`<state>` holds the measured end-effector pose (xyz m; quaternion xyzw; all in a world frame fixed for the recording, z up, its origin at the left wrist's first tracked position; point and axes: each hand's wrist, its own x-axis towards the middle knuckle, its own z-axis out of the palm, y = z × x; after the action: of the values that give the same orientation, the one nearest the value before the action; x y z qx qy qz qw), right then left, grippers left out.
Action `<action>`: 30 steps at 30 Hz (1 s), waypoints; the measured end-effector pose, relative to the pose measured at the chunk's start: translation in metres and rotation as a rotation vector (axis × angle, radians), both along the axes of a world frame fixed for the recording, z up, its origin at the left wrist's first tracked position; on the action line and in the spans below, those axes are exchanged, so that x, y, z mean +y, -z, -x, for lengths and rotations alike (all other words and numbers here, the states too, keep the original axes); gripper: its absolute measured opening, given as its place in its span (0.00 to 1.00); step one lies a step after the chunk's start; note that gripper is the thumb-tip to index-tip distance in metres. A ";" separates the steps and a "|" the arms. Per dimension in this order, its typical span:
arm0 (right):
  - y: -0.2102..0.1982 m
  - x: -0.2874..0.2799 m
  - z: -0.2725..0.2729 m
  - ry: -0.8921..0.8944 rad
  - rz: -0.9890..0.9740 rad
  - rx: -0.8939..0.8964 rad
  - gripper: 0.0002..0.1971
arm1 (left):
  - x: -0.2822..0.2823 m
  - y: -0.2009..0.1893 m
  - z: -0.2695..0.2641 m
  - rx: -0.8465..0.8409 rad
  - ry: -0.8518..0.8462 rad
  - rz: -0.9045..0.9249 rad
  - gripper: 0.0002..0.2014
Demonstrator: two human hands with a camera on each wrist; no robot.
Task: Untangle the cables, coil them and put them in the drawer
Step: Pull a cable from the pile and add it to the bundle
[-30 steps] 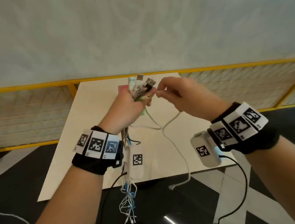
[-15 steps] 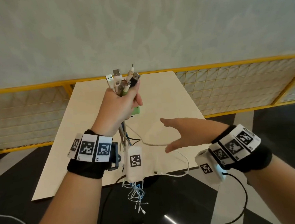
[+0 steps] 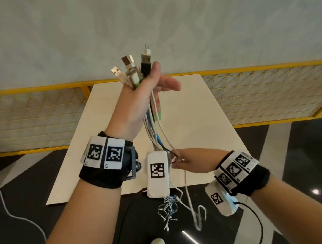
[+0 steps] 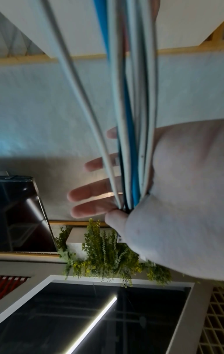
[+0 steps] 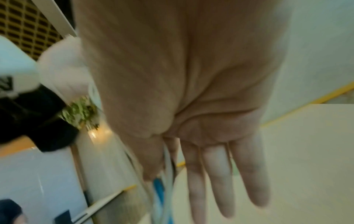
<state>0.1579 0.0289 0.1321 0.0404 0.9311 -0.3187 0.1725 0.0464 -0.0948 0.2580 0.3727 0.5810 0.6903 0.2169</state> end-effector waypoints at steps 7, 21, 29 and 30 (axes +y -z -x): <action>0.014 0.012 -0.002 0.128 0.172 -0.106 0.09 | -0.001 0.014 0.001 0.032 -0.035 0.040 0.23; -0.048 -0.037 0.026 0.393 0.553 0.622 0.14 | 0.016 0.061 -0.014 0.092 -0.026 0.184 0.09; -0.035 -0.041 0.028 0.505 0.681 0.374 0.16 | -0.001 0.071 -0.006 0.007 0.005 -0.008 0.35; -0.036 -0.041 0.028 0.511 0.685 0.346 0.16 | -0.003 0.071 -0.007 -0.005 -0.001 -0.030 0.35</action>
<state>0.1303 -0.0118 0.1681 0.1556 0.7473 -0.6426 -0.0660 0.0530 -0.0975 0.1867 0.3738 0.5701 0.7001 0.2124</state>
